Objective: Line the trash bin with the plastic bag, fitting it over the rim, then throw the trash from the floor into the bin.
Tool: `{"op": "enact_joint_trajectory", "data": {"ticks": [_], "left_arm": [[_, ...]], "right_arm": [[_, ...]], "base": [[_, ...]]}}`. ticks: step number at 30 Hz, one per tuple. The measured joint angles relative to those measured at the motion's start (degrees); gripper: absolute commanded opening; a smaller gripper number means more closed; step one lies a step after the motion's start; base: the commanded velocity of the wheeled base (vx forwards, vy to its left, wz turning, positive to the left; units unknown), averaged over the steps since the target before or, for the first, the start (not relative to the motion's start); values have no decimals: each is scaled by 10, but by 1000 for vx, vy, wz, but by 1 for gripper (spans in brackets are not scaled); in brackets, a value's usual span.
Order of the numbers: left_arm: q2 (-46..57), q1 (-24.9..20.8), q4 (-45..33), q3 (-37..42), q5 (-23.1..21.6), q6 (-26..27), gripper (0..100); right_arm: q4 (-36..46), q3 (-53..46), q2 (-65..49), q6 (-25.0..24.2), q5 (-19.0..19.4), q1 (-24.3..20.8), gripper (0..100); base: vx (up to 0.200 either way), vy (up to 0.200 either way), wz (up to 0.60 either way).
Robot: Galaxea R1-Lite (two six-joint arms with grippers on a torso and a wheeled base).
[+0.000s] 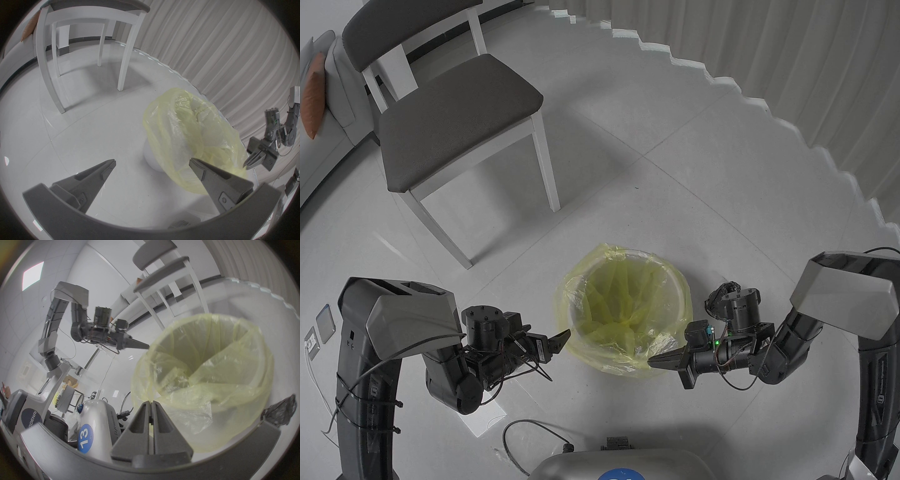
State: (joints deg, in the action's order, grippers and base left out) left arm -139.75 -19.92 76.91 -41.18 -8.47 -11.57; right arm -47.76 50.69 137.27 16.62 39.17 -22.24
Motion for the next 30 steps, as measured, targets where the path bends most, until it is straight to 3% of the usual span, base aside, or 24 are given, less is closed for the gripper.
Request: {"op": "enact_joint_trajectory", "data": {"ticks": [6,13,14,23,30], "left_arm": [[-1,0,-1,-3,0,0,100],[-2,-1,2,-4,-1,0,100],[-2,-1,2,-3,-1,0,100],[-2,0,2,-3,-1,-1,100],[-2,2,4,-2,-1,-1,100]], "right_arm": [[99,59,36,-9,0,2,0],[113,94,57,-10,0,7,0],[113,97,59,-9,0,8,100],[113,100,68,-5,0,13,100],[108,54,54,33,0,21,100]], "base": [[0,0,0],[0,0,0],[0,0,0],[0,0,0],[0,0,0]]}}
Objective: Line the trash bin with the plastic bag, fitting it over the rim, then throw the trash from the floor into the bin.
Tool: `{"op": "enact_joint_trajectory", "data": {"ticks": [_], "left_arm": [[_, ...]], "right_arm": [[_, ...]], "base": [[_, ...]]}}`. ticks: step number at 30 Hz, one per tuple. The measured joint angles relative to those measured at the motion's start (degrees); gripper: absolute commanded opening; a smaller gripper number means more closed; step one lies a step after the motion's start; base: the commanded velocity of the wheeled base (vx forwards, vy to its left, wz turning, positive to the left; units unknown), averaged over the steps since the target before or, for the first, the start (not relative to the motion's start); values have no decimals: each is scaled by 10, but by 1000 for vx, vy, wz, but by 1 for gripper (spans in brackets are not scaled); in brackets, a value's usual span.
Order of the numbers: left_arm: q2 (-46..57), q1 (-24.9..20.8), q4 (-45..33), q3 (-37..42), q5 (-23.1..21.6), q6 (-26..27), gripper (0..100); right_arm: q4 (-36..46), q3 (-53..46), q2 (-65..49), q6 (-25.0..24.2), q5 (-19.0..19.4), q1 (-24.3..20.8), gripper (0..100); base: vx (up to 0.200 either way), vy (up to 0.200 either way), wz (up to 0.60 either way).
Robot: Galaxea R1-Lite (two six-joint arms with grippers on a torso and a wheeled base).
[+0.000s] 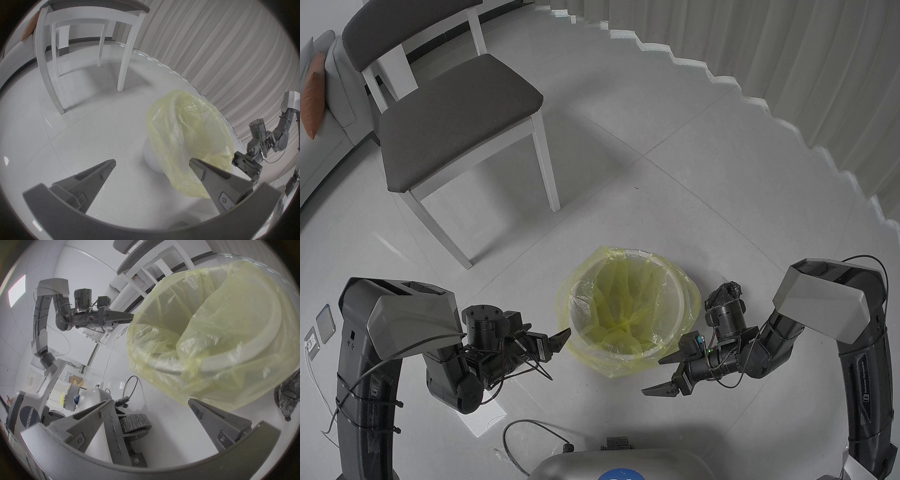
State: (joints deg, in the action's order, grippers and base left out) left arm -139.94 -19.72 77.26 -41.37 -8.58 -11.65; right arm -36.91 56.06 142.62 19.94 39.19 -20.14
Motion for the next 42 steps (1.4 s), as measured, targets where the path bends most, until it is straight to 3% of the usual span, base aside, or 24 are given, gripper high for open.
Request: {"op": "enact_joint_trajectory", "data": {"ticks": [13,24,32,42], "left_arm": [[-1,4,2,2,0,0,100],[5,5,22,12,0,-1,100],[10,6,41,22,0,-2,100],[12,10,65,34,1,-3,100]], "right_arm": [[-30,-113,-98,19,1,31,100],[-34,-200,-216,49,7,136,100],[-11,-131,-222,50,8,205,100],[103,68,-151,66,-15,234,100]], "base": [[0,0,0],[0,0,0],[0,0,0],[0,0,0]]}}
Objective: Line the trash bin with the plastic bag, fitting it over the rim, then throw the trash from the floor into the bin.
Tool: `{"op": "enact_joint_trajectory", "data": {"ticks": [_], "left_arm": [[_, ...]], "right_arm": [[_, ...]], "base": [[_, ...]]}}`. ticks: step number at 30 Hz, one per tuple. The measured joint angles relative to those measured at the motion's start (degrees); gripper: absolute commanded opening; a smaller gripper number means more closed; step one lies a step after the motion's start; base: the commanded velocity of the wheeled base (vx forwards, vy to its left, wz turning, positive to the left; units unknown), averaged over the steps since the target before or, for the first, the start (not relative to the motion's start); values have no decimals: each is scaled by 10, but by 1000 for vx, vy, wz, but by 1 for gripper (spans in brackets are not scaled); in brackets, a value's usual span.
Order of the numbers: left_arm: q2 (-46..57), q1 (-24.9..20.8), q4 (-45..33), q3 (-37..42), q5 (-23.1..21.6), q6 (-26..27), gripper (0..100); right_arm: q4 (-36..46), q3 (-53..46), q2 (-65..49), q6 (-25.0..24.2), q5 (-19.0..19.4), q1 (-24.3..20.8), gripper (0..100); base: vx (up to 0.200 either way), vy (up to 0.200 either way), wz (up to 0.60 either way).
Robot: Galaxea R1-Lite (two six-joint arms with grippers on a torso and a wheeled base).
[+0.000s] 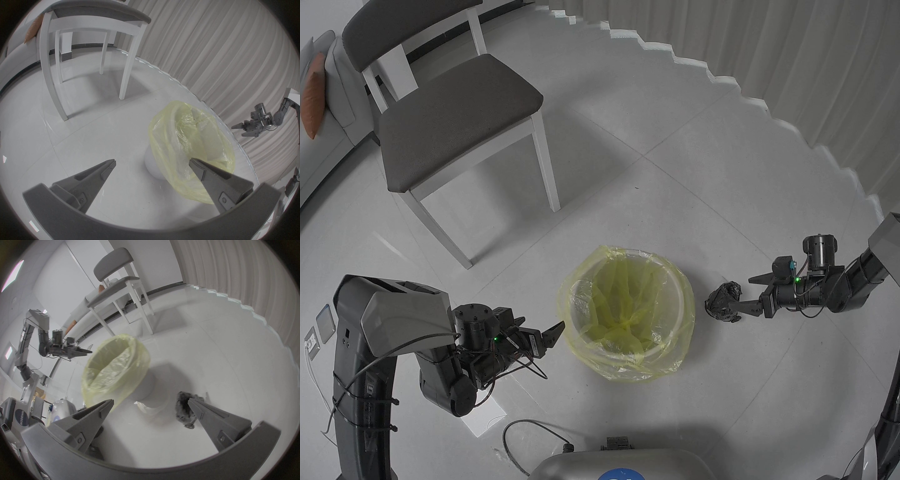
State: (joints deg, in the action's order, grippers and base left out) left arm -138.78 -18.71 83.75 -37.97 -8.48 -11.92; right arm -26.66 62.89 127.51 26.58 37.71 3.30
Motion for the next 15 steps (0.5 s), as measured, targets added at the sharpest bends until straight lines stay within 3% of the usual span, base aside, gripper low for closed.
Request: {"op": "enact_joint_trajectory", "data": {"ticks": [9,15], "left_arm": [[4,4,16,12,3,-1,100],[4,6,29,16,4,-1,100]], "right_arm": [[122,172,96,40,-62,15,100],[173,265,153,49,-74,14,100]], "base": [[0,0,0],[0,0,0]]}}
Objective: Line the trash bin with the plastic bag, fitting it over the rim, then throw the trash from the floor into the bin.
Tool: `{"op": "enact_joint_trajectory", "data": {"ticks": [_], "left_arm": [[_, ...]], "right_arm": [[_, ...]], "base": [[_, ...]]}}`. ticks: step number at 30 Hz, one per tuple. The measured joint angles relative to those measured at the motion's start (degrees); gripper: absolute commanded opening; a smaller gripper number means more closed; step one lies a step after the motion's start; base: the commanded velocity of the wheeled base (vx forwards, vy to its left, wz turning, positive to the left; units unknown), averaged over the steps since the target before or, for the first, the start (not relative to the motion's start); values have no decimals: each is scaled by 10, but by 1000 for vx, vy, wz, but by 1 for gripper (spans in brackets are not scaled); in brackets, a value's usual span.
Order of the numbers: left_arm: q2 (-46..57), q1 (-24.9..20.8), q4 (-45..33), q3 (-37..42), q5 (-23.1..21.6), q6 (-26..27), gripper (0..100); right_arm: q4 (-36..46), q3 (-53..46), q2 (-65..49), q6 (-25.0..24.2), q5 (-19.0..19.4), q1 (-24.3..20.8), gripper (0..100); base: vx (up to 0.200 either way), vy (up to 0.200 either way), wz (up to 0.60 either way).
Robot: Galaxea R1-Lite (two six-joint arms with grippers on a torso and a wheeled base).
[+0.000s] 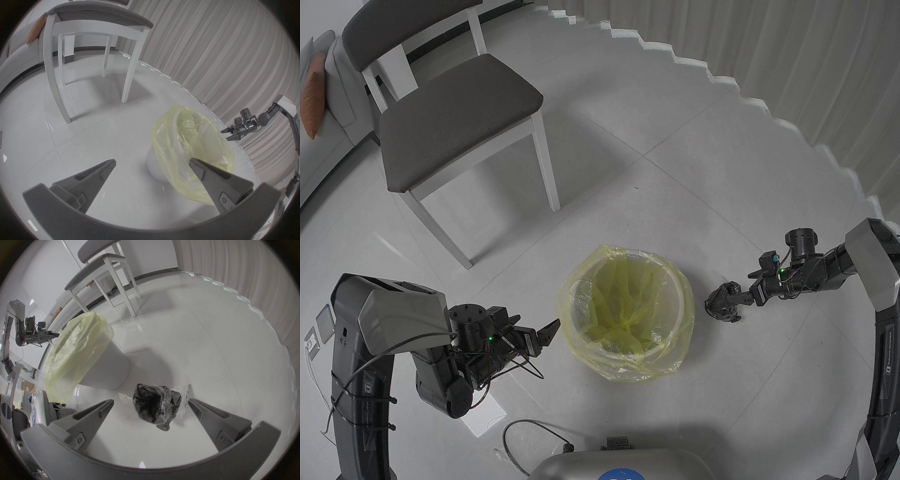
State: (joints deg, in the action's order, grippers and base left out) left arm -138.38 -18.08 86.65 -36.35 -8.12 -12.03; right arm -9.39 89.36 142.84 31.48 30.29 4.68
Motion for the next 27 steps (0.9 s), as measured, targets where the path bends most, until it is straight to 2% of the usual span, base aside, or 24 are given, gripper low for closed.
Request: {"op": "enact_joint_trajectory", "data": {"ticks": [10,11,21,27], "left_arm": [[0,3,16,9,0,0,100],[0,3,17,9,0,0,100],[-6,7,24,10,0,-1,100],[-10,10,23,9,0,-1,100]], "right_arm": [[73,136,92,3,-7,-17,100],[74,139,95,3,-7,-18,0],[78,160,134,6,-8,-16,0],[76,125,89,23,-6,-14,0]], "base": [[0,0,0],[0,0,0],[0,0,0],[0,0,0]]}}
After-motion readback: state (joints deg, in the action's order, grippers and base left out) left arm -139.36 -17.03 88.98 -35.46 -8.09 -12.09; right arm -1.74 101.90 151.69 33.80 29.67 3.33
